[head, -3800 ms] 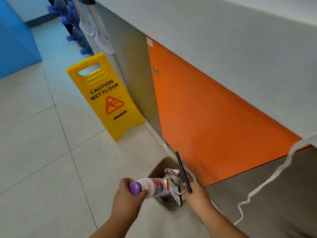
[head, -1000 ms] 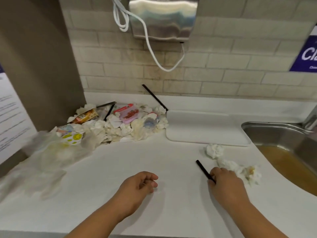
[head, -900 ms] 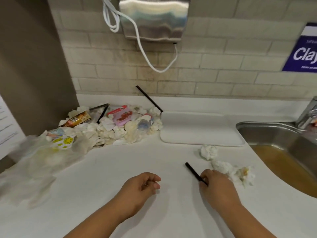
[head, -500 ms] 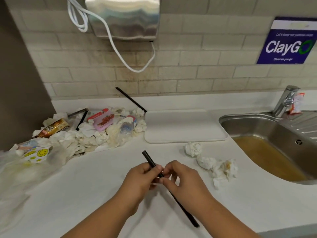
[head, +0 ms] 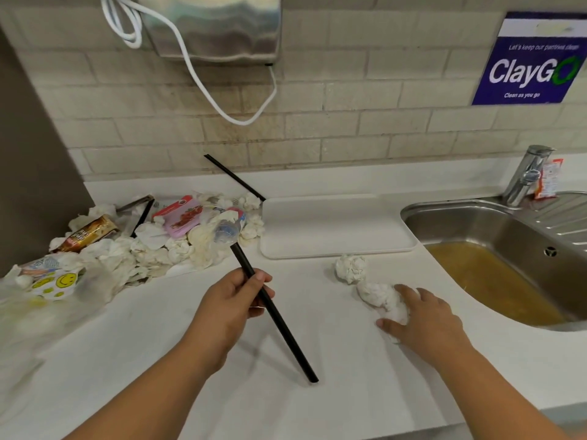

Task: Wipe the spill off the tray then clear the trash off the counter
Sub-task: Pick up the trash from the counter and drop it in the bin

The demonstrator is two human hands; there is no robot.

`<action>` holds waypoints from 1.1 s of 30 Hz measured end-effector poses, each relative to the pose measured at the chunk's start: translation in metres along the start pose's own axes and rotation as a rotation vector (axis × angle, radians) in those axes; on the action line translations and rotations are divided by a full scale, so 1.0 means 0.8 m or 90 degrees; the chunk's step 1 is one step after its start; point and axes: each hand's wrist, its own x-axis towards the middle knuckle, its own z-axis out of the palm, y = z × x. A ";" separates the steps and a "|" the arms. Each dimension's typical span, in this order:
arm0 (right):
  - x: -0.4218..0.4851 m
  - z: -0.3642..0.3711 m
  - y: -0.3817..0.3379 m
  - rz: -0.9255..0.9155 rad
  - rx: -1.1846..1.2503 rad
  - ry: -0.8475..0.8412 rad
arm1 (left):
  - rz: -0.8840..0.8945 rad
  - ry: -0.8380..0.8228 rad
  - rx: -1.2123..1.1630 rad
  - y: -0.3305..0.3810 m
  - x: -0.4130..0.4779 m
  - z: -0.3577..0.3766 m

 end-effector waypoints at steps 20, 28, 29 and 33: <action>-0.032 -0.060 -0.038 -0.104 0.450 0.091 | -0.035 0.044 -0.025 -0.016 -0.014 -0.026; -0.047 -0.073 -0.088 -0.178 0.598 0.053 | -0.016 0.135 -0.057 -0.007 -0.026 -0.054; -0.048 -0.071 -0.095 -0.185 0.612 0.040 | -0.014 0.144 -0.061 -0.006 -0.028 -0.059; -0.048 -0.055 -0.125 -0.200 0.682 -0.018 | -0.002 0.173 -0.077 -0.010 -0.044 -0.082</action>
